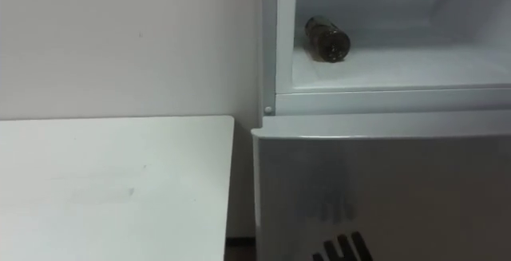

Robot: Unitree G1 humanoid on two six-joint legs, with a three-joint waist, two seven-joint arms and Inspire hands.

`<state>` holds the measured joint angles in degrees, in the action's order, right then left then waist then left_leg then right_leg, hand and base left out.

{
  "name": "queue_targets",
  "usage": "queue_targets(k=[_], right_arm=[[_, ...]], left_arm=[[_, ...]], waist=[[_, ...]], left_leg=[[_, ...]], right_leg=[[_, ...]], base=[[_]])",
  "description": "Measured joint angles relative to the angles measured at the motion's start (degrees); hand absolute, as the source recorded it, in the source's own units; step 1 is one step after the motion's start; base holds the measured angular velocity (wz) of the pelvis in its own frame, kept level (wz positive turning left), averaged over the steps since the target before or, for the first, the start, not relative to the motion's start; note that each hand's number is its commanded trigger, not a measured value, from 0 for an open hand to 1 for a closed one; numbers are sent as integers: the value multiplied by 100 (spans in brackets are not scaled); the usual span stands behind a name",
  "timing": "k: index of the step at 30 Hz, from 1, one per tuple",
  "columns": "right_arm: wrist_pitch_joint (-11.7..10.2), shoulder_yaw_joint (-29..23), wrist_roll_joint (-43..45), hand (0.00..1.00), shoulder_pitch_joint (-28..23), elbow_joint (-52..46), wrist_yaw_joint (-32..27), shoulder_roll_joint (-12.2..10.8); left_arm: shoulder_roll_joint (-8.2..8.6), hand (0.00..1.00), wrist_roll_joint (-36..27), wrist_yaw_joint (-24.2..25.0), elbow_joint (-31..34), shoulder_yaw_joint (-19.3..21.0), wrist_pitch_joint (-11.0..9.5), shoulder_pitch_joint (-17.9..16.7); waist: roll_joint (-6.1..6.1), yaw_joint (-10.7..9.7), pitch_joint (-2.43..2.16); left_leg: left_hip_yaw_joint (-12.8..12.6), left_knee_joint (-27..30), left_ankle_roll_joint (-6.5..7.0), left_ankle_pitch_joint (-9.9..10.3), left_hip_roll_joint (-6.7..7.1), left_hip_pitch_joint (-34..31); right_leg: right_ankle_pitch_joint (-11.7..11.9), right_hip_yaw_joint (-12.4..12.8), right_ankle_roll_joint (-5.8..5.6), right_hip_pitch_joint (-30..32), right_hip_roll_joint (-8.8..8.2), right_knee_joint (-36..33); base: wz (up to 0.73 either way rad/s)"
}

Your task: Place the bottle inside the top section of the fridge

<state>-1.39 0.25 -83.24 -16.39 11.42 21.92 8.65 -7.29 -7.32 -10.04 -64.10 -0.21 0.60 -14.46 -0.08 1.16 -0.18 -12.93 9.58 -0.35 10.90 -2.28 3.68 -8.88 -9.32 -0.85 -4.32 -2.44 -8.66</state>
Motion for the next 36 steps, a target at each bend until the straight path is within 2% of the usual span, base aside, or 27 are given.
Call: queue_targets(k=[2, 6, 9, 10, 11, 17, 22, 27, 30, 32, 36], right_arm=[[-57, -202, -9, 0, 3, 394, -82, 2], [-127, -405, -26, 0, -22, 1158, -291, -6], [-159, -472, -73, 0, -2, 1755, -518, -4], [-160, -562, -65, 0, 58, 2134, -642, -6], [-161, -672, -64, 0, 64, 2374, -842, -7], [-174, -1228, 180, 0, 91, 2835, -1622, 10], [-170, -1822, 251, 0, 215, 2971, -2337, 19], [-264, -2477, 317, 0, 374, 2960, -3037, 84], [-292, -2690, 584, 0, 410, 2734, -3533, 199], [-292, -2842, 1094, 0, 504, 2596, -3856, 329], [-295, -2942, 1573, 0, 592, 1993, -4456, 499]], left_arm=[[-8, 0, 5, -45, -2, 4, -57, -5], [-22, 0, 1, -57, -4, 30, -85, -1], [-36, 0, -8, -55, -3, 201, -128, 33], [-48, 0, -50, -61, 2, 239, -175, 34], [-62, 0, -128, -61, 5, 241, -219, 32], [-84, 0, -210, -84, 3, 422, -241, -22], [-117, 0, -197, -64, 3, 635, -235, -73], [-109, 0, -195, -61, 36, 978, -184, -101], [-104, 0, -150, -47, 197, 1185, -174, -167], [-108, 0, -148, -44, 258, 1352, -174, -188], [-109, 0, -139, -38, 379, 1366, -173, -233]], waist=[[-27, -77, -3], [-67, -104, 3], [-97, -137, 2], [-116, -147, -8], [-146, -159, 0], [-213, -393, 17], [-257, -561, 24], [-310, -615, 21], [-328, -634, 22], [-334, -673, 23], [-337, -710, 26]], left_leg=[[0, -9, -1, 1, -1, -6], [-3, -11, -7, 6, -3, 6], [10, -14, -9, 6, -4, 3], [4, -14, -9, 6, -4, 11], [5, -14, -9, 7, -2, 15], [28, -18, -9, 7, 0, 17], [37, -19, -9, 7, 4, 95], [24, -25, -9, 7, 5, 99], [7, -32, -9, 8, 10, 111], [6, -41, -9, 7, 20, 101], [-54, -90, -9, 5, 20, 89]], right_leg=[[-2, -4, -2, 46, 2, 4], [-3, -12, -4, 61, 3, 12], [-4, -28, -3, 34, 2, 18], [-4, -28, -3, 13, 2, 15], [-4, -29, -3, 4, -1, 9], [-16, 56, -5, -8, 9, 5], [-48, 55, -13, -50, 4, -3], [-52, 54, -13, -43, 4, 0], [-52, 65, -13, -24, 2, 0], [-57, 48, -20, -19, -2, -1], [-63, 82, -26, 48, 1, -25]], base=[[0], [0], [0], [0], [0], [0], [1], [0], [-1], [0], [-6]])
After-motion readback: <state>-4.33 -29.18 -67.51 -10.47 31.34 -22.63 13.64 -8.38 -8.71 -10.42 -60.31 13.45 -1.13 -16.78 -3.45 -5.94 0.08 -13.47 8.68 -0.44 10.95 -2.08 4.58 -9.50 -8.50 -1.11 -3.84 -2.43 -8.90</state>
